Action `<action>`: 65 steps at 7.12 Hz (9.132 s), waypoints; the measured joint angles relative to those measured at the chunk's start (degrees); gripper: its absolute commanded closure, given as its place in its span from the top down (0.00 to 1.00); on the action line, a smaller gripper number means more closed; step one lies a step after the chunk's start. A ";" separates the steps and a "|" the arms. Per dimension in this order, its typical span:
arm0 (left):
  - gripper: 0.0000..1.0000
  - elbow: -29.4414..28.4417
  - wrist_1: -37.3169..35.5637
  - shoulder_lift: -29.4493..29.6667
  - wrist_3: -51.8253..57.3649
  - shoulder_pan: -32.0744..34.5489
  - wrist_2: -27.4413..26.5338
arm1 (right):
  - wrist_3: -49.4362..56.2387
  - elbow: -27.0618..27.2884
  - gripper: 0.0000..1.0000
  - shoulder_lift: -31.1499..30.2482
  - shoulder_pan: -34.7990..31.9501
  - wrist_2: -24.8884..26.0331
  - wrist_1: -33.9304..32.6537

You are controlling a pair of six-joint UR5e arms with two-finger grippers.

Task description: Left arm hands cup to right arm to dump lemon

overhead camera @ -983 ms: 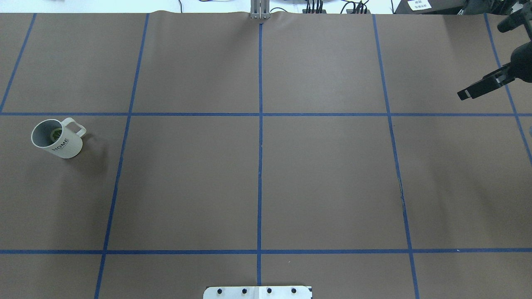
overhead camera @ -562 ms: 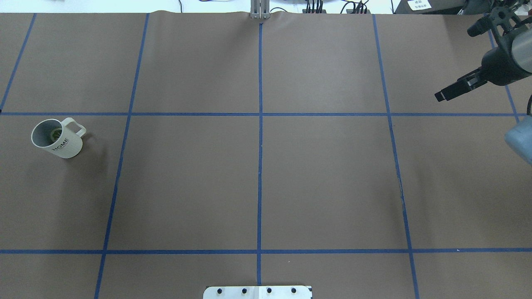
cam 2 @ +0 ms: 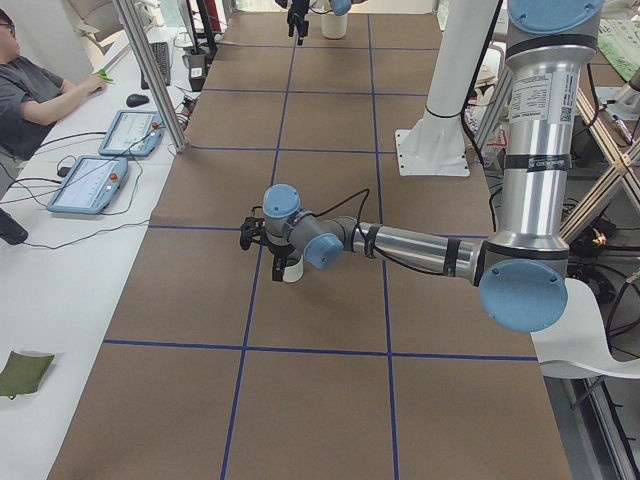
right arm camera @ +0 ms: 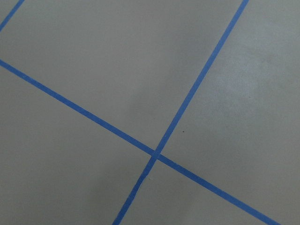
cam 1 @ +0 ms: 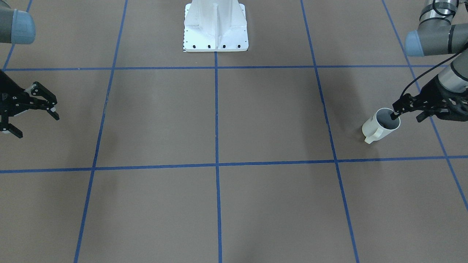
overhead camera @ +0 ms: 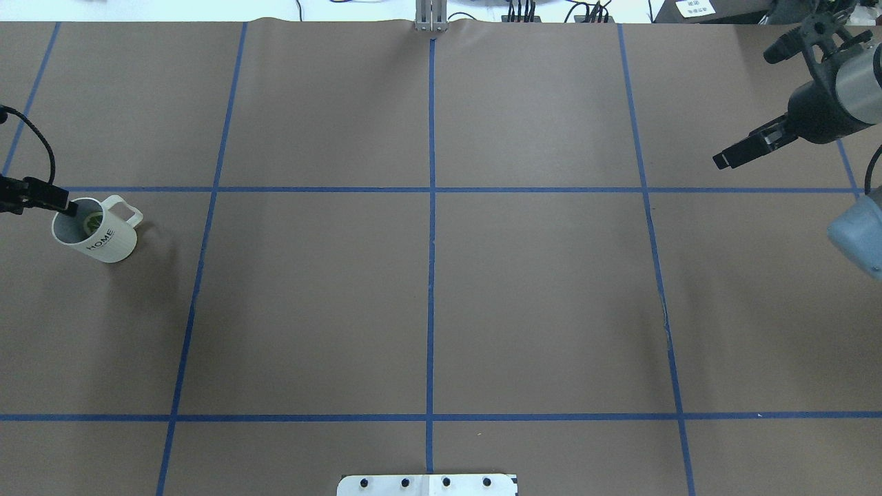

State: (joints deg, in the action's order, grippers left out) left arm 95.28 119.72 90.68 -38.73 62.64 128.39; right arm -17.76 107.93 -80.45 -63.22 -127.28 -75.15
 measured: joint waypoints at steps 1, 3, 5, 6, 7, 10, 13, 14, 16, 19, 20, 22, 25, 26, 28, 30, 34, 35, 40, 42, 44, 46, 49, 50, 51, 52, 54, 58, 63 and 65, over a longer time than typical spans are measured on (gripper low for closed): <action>0.00 -0.08 0.10 0.01 -0.50 -1.41 -1.26 | 0.00 0.00 0.99 0.02 0.02 0.01 0.00; 0.00 -0.20 0.08 0.01 -0.67 -2.87 -2.07 | -0.01 0.06 0.99 0.03 0.02 0.02 0.00; 0.00 0.08 0.07 -0.11 -0.44 -3.16 -2.42 | -0.07 0.43 0.99 0.03 0.02 0.02 0.00; 0.00 0.85 -0.02 -0.14 -0.37 -3.02 -2.33 | -0.08 0.79 0.99 0.05 0.02 0.02 0.00; 0.00 2.26 -0.41 -0.14 -0.44 -2.60 -2.02 | 0.06 1.03 0.99 0.60 0.02 0.02 0.00; 0.00 8.50 -13.25 6.02 -2.81 -0.58 -1.65 | 0.82 1.08 0.98 6.15 1.43 4.01 0.50; 0.00 7.75 -24.17 22.13 -25.86 0.09 -0.86 | 0.28 -2.27 0.98 9.57 7.48 11.10 12.00; 0.00 5.76 -24.60 27.14 -33.64 0.03 0.82 | 0.13 -3.73 0.96 11.84 9.25 13.23 14.38; 0.00 1.81 -24.40 36.23 -48.59 -0.90 2.90 | -0.05 -5.43 0.96 15.20 12.75 19.23 17.83; 0.00 0.31 -24.01 42.51 -59.89 -5.23 3.21 | -0.41 -5.70 0.96 15.93 21.86 34.61 28.06; 0.00 -0.26 -23.85 43.92 -61.57 -6.47 3.19 | -1.21 -5.83 0.96 16.54 25.80 40.67 30.88; 0.00 -2.42 -21.43 46.49 -65.66 -8.77 3.13 | -2.40 -7.18 0.96 19.73 32.57 51.86 32.77; 0.00 -3.24 -18.72 47.27 -68.39 -10.54 3.18 | -2.48 -7.95 0.96 20.91 36.90 59.29 34.59; 0.00 -3.18 -18.66 47.57 -68.69 -11.45 3.23 | -2.44 -7.98 0.96 20.93 37.22 60.03 34.74; 0.00 -2.83 -18.69 48.10 -69.40 -13.32 3.39 | -2.20 -7.99 0.96 20.94 37.35 60.44 34.74; 0.00 -2.53 -18.81 48.22 -70.40 -14.16 5.74 | -2.11 -8.00 0.96 20.93 37.37 60.58 34.72; 0.00 -1.77 -19.17 48.40 -70.82 -14.40 7.57 | -2.09 -8.07 0.96 20.91 37.41 62.00 34.57; 0.00 -1.55 -19.01 48.54 -71.42 -14.51 7.79 | -2.08 -8.08 0.96 20.92 37.41 62.13 34.54; 0.00 -1.33 -18.54 49.75 -73.58 -15.15 7.91 | -2.01 -8.08 0.78 20.85 37.63 62.50 34.65; 1.00 -1.33 -18.36 49.72 -73.26 -15.17 7.94 | -2.27 -8.04 0.37 20.81 37.62 62.56 34.49; 1.00 -1.30 -17.42 49.67 -72.28 -15.09 7.84 | -2.68 -8.00 0.37 20.48 37.64 62.59 34.33; 1.00 -0.75 -17.46 49.52 -69.13 -13.60 8.13 | -2.86 -8.00 0.37 19.95 37.54 62.59 34.23; 1.00 -0.97 -17.75 45.97 -58.65 -6.59 12.12 | -4.09 -7.64 0.37 19.11 36.75 62.14 30.16; 1.00 -1.03 -17.80 43.25 -52.95 -4.68 12.58 | -7.11 -7.21 0.37 19.09 35.79 61.45 26.63; 1.00 -0.78 -17.95 40.38 -46.82 -3.22 12.68 | -10.43 -6.63 0.35 19.12 33.90 58.53 23.10; 1.00 -0.30 -18.12 37.76 -40.89 -2.00 12.63 | -13.02 -5.82 0.33 19.09 30.73 52.60 19.73; 1.00 0.35 -18.36 32.40 -27.67 0.19 12.02 | -16.37 -2.85 0.35 17.24 22.80 38.49 14.87; 1.00 1.18 -24.21 24.32 6.76 3.93 2.96 | -16.80 8.07 0.39 4.70 12.18 26.56 14.28; 1.00 3.34 -29.71 24.11 12.62 3.74 -0.23 | -18.08 16.05 0.36 -25.51 8.37 26.13 36.24; 1.00 3.68 -29.80 24.11 12.48 3.69 -0.24 | -24.49 7.57 0.34 -32.61 6.20 26.14 56.59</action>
State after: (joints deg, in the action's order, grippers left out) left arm 98.96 89.92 114.79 -26.26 66.33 128.15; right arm -42.26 115.49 -113.06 -57.02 -101.15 -18.56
